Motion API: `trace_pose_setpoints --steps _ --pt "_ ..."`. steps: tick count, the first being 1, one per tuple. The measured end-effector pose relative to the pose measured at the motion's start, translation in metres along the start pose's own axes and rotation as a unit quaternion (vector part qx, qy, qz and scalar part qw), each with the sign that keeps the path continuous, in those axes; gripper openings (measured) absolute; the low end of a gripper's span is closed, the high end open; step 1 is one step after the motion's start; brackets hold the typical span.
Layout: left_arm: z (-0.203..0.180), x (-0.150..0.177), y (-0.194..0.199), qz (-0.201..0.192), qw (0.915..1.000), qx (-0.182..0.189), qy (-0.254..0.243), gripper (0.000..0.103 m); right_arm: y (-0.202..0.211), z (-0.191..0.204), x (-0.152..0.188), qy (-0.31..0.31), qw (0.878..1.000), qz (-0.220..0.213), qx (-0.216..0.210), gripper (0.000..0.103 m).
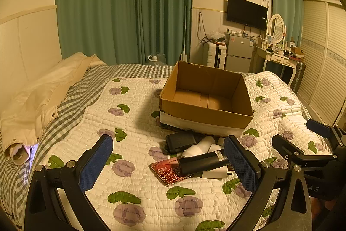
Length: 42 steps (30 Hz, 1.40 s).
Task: Organize rigid objects
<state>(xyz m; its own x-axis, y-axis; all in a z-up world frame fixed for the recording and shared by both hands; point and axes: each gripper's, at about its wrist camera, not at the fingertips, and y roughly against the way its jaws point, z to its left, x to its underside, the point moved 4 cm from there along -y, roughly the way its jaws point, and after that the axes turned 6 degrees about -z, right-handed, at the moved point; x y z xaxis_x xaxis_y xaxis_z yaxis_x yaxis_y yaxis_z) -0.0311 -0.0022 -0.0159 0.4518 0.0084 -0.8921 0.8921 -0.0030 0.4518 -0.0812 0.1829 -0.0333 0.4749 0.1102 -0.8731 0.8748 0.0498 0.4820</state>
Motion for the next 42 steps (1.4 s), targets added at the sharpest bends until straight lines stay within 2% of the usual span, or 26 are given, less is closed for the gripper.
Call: trace_pose_setpoints --steps 42 --pt "0.0007 0.0036 -0.0048 -0.002 1.0000 0.000 0.002 0.103 -0.0007 0.0039 -0.0004 0.004 1.000 0.003 -0.004 0.103"
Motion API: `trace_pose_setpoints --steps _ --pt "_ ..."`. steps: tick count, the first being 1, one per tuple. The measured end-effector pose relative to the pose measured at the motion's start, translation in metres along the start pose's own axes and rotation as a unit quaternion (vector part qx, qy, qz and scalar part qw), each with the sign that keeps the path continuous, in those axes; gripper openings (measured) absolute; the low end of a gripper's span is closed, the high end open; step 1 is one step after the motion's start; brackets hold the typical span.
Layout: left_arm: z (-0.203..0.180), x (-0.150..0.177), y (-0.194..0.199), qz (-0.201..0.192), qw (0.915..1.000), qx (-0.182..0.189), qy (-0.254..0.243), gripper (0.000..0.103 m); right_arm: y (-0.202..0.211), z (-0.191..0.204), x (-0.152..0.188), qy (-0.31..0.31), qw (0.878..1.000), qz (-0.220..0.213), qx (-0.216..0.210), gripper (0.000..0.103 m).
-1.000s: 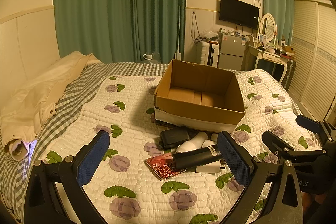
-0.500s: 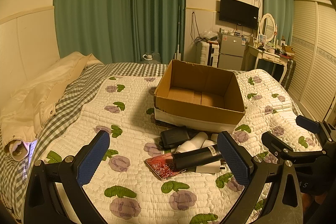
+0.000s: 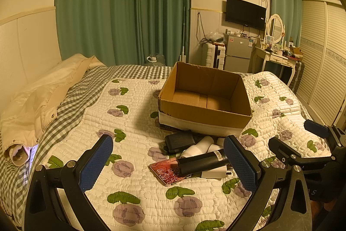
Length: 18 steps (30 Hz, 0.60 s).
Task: Organize rigid objects
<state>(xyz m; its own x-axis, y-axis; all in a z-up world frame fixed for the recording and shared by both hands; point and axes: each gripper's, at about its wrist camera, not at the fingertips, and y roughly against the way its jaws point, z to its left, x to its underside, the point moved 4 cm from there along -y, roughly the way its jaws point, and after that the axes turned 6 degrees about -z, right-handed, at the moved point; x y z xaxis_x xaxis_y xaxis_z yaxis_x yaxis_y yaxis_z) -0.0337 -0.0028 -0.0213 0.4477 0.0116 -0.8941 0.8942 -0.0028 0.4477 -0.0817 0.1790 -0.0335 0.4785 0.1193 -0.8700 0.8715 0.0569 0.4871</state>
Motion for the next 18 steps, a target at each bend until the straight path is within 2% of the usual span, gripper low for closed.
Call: trace_pose_setpoints --steps 18 --pt "-0.0042 -0.0045 0.0040 -0.002 1.0000 0.002 -0.001 0.103 0.0011 0.0062 0.0015 0.004 1.000 0.003 -0.009 0.103"
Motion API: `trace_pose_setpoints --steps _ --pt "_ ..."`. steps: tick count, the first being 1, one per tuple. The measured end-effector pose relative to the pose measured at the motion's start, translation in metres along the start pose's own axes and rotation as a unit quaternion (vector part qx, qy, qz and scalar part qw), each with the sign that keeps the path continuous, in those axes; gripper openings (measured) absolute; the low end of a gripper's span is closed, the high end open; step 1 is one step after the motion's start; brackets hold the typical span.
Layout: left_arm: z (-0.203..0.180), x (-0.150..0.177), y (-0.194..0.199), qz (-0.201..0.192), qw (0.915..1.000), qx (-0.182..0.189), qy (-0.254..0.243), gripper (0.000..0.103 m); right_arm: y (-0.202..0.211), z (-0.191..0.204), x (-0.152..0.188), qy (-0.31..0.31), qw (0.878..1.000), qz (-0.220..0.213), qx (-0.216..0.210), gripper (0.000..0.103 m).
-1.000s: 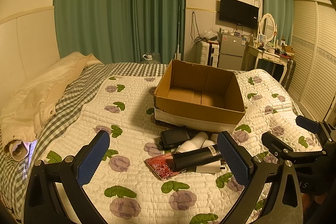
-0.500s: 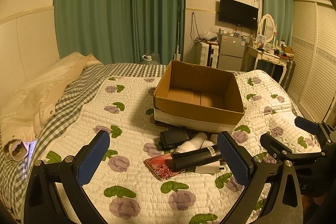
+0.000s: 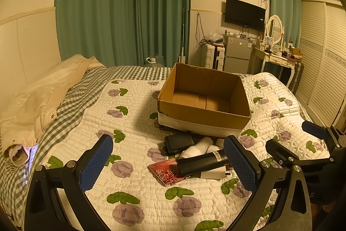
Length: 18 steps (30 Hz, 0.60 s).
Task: Organize rigid objects
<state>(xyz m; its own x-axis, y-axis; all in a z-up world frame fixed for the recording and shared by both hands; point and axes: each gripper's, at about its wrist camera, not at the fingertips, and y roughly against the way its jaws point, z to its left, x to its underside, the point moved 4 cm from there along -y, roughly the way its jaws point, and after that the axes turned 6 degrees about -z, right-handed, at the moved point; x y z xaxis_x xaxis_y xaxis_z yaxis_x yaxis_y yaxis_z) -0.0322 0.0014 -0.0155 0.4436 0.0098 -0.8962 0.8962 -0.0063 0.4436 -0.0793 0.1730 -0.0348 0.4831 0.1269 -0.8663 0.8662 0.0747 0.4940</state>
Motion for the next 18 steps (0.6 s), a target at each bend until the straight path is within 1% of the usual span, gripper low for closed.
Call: trace_pose_setpoints --steps 8,12,14,15,18 --pt "-0.001 0.000 0.000 0.000 1.0000 0.001 0.000 0.103 -0.001 0.000 0.000 0.004 1.000 0.003 0.000 0.103" --pt "0.000 0.002 -0.004 0.007 1.0000 0.000 0.002 0.103 -0.009 -0.006 0.000 0.013 1.000 0.008 0.002 0.103" --pt "0.001 0.006 -0.011 0.015 0.9999 -0.002 0.001 0.103 -0.022 -0.011 0.003 0.026 0.999 0.019 0.011 0.103" --pt "0.001 0.008 -0.015 0.020 0.9998 -0.004 0.001 0.103 -0.032 -0.014 0.007 0.030 0.999 0.032 0.015 0.100" --pt "0.001 0.018 -0.026 0.033 0.9994 -0.005 -0.003 0.103 -0.058 -0.022 0.026 0.007 0.997 0.082 -0.004 0.092"
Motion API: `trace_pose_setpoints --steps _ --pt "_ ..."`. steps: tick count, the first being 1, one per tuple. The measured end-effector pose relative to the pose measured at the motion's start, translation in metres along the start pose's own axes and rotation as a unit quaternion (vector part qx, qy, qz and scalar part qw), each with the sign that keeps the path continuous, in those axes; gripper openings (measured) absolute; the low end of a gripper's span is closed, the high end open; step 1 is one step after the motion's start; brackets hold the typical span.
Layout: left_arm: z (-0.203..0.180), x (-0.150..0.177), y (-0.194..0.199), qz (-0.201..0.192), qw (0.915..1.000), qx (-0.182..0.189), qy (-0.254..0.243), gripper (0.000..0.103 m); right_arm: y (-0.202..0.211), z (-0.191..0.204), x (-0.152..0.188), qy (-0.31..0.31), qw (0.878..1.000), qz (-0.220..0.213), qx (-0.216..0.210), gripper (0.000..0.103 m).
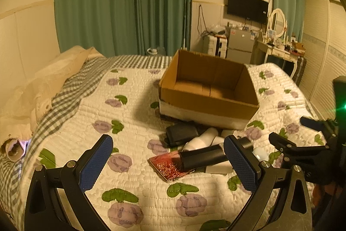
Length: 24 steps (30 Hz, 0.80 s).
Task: Organize rigid objects
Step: 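Grasp the light blue earbud case with the right tool while the left tool grasps the black remote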
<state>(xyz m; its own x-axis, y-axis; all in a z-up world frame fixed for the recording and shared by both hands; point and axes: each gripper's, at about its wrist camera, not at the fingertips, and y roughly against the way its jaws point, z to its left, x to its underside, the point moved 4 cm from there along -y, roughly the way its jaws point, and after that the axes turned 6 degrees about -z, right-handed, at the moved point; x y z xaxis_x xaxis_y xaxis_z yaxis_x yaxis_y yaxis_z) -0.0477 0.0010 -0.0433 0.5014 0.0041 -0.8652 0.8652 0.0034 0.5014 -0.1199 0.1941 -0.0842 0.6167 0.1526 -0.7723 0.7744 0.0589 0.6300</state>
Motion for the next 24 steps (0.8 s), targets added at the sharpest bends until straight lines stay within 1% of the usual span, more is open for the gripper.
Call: trace_pose_setpoints --steps 2,4,5,6,10,11,12,13,14,15,16,19,23,24 --pt "-0.001 0.007 -0.008 0.009 1.0000 0.000 -0.004 0.103 -0.017 0.000 0.013 -0.009 0.999 0.027 -0.017 0.091" --pt "-0.003 0.013 -0.015 0.018 0.9998 0.000 -0.010 0.103 -0.035 0.005 0.025 0.004 0.998 0.053 -0.020 0.088" --pt "-0.004 0.016 -0.019 0.023 0.9996 0.000 -0.014 0.103 -0.043 0.006 0.029 0.007 0.998 0.064 -0.024 0.082" --pt "-0.006 0.018 -0.022 0.027 0.9995 0.000 -0.018 0.103 -0.052 0.008 0.033 0.007 0.997 0.077 -0.031 0.079" --pt "-0.012 0.026 -0.032 0.039 0.9988 0.003 -0.030 0.103 -0.079 0.002 0.043 -0.005 0.993 0.113 -0.030 0.078" --pt "-0.015 0.027 -0.035 0.042 0.9986 0.006 -0.032 0.103 -0.085 -0.001 0.045 -0.013 0.992 0.124 -0.036 0.078" --pt "-0.017 0.027 -0.036 0.043 0.9984 0.009 -0.035 0.103 -0.088 -0.004 0.047 -0.019 0.991 0.129 -0.040 0.075" --pt "-0.020 0.028 -0.038 0.045 0.9981 0.012 -0.040 0.103 -0.089 -0.005 0.048 -0.022 0.990 0.131 -0.044 0.070" --pt "-0.024 0.029 -0.040 0.048 0.9976 0.017 -0.046 0.103 -0.088 -0.004 0.047 -0.022 0.990 0.130 -0.056 0.056" --pt "-0.027 0.029 -0.042 0.052 0.9971 0.022 -0.051 0.103 -0.084 -0.004 0.046 -0.018 0.990 0.128 -0.056 0.054" --pt "-0.031 0.030 -0.043 0.056 0.9964 0.029 -0.057 0.103 -0.080 -0.003 0.045 -0.013 0.991 0.123 -0.051 0.054" --pt "-0.045 0.033 -0.049 0.072 0.9924 0.055 -0.083 0.103 -0.056 -0.005 0.035 0.002 0.996 0.087 -0.035 0.054" --pt "-0.066 0.030 -0.059 0.082 0.9875 0.086 -0.104 0.102 -0.028 -0.021 0.018 -0.011 0.998 0.051 -0.035 0.054" --pt "-0.076 0.031 -0.065 0.086 0.9844 0.099 -0.116 0.102 -0.023 -0.027 0.015 -0.014 0.999 0.042 -0.031 0.054"
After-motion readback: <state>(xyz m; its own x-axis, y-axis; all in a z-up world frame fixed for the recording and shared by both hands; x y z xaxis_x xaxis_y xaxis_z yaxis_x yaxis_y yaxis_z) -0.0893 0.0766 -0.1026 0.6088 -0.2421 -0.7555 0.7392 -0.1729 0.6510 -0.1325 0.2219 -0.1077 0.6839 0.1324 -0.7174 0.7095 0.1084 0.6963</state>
